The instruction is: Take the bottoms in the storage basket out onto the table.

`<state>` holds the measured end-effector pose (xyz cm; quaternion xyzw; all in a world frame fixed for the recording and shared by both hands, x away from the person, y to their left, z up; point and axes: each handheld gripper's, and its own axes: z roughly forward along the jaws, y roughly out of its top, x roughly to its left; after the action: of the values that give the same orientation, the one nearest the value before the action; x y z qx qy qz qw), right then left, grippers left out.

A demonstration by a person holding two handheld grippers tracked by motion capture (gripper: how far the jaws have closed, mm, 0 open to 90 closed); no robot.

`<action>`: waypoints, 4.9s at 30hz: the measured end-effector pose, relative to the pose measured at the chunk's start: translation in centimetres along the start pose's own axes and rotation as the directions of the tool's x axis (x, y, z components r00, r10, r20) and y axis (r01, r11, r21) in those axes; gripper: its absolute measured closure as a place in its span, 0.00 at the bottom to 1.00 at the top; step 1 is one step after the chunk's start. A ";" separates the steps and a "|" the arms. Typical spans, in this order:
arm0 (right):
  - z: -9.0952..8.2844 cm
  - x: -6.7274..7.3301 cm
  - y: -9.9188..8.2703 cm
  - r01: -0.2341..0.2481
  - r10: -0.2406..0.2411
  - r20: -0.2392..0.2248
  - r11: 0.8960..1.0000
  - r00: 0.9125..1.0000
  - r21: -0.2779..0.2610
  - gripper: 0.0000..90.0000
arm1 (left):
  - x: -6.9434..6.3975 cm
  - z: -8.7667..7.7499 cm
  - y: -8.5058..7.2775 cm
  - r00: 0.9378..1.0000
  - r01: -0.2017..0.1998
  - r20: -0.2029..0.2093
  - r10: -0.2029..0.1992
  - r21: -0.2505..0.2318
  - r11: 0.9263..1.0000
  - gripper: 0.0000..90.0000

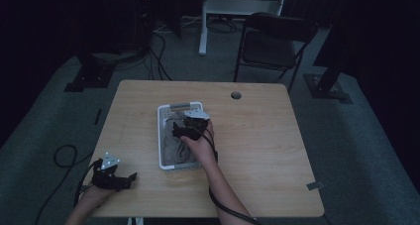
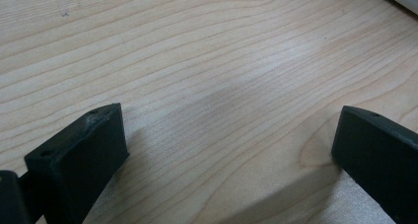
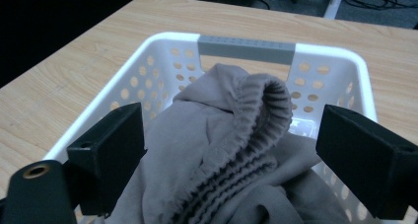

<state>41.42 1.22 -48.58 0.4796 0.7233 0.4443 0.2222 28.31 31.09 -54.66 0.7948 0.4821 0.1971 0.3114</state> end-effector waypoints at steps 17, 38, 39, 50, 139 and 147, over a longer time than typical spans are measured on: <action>1.4 1.0 -1.7 0.007 -0.006 -0.006 0.992 1.000 0.126 0.12 | 0.0 0.0 0.0 1.000 0.000 0.000 0.000 0.000 1.000 0.01; 3.6 2.6 -2.7 0.123 -0.114 -0.046 0.945 0.992 0.303 0.28 | 0.0 0.0 0.0 1.000 0.000 0.000 0.000 0.000 1.000 0.01; 3.7 2.7 -2.8 0.144 -0.134 -0.053 0.942 0.989 0.302 0.31 | 0.0 0.0 0.0 1.000 0.000 0.000 0.000 0.000 1.000 0.01; 3.5 2.6 -3.3 0.181 -0.159 -0.111 0.956 0.981 0.230 0.67 | 0.0 0.0 0.0 1.000 0.000 0.000 0.000 0.000 1.000 0.01; -10.2 -4.5 6.8 0.084 -0.106 -0.112 0.978 0.988 -0.190 0.73 | 0.0 0.0 0.0 1.000 -0.001 -0.001 0.001 -0.001 1.000 0.01; -11.4 -6.8 6.7 0.078 -0.093 -0.070 0.977 0.993 -0.197 0.73 | 0.0 0.0 0.0 1.000 -0.001 -0.001 0.001 -0.001 1.000 0.01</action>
<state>39.20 -8.72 -37.82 0.4063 0.7047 0.5212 0.2581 28.33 31.10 -54.65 0.7948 0.4816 0.1979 0.3116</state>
